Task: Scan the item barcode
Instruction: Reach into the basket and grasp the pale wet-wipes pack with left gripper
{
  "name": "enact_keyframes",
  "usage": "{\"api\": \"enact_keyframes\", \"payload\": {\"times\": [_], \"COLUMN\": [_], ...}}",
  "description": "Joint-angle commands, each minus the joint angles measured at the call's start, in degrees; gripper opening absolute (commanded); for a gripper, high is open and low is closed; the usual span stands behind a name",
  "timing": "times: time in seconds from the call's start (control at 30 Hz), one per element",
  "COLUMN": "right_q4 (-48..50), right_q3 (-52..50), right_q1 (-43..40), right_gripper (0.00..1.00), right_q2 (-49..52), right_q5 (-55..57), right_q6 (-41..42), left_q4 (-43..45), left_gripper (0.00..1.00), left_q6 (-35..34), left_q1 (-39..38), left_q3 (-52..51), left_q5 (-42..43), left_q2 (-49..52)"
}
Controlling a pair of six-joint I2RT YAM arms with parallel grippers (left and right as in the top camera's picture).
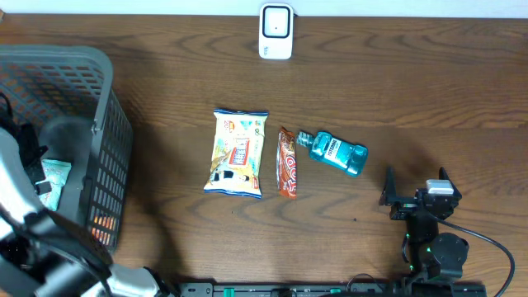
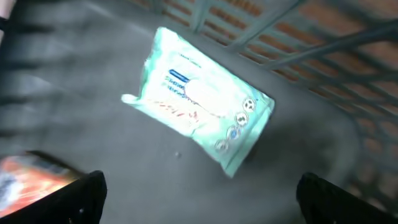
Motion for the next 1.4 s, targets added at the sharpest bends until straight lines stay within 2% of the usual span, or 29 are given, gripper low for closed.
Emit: {"api": "enact_keyframes", "payload": {"times": [0.0, 0.3, 0.67, 0.7, 0.77, 0.87, 0.93, 1.17, 1.37], "right_q4": [-0.24, -0.22, -0.24, -0.24, -0.24, -0.24, -0.22, -0.22, -0.22], "right_q3": [-0.07, -0.07, -0.07, -0.07, -0.07, -0.07, -0.07, -0.07, -0.07], "right_q1": [-0.35, -0.35, -0.35, -0.35, -0.35, -0.35, -0.35, -0.35, -0.35], "right_gripper": [0.99, 0.99, 0.99, 0.99, 0.99, 0.99, 0.99, 0.99, 0.99], "right_q2": [-0.09, -0.09, -0.09, -0.09, -0.09, -0.09, -0.09, -0.09, -0.09], "right_q5": [0.04, 0.04, 0.04, 0.04, 0.04, 0.04, 0.04, 0.04, 0.02], "right_q6": [-0.28, -0.28, -0.28, -0.28, -0.28, -0.28, -0.28, -0.28, -0.28], "left_q4": [1.86, 4.72, 4.50, 4.50, 4.50, 4.50, 4.50, 3.76, 4.22], "left_gripper": [0.98, 0.98, 0.98, 1.00, 0.73, 0.27, 0.08, 0.07, 0.07], "left_q6": [-3.39, -7.37, -8.22, -8.20, -8.00, -5.73, -3.28, -0.07, 5.35], "left_q1": [0.17, 0.17, 0.17, 0.17, 0.17, 0.02, -0.13, -0.50, -0.63], "left_q3": [-0.17, -0.17, -1.84, -2.56, -4.28, -5.64, -5.68, -5.64, -3.93], "left_q5": [0.37, 0.33, -0.13, -0.15, -0.15, -0.15, -0.11, 0.44, 5.22], "left_q2": [5.57, 14.69, 18.03, 18.03, 18.03, 18.03, 18.03, 16.68, 10.05]}}
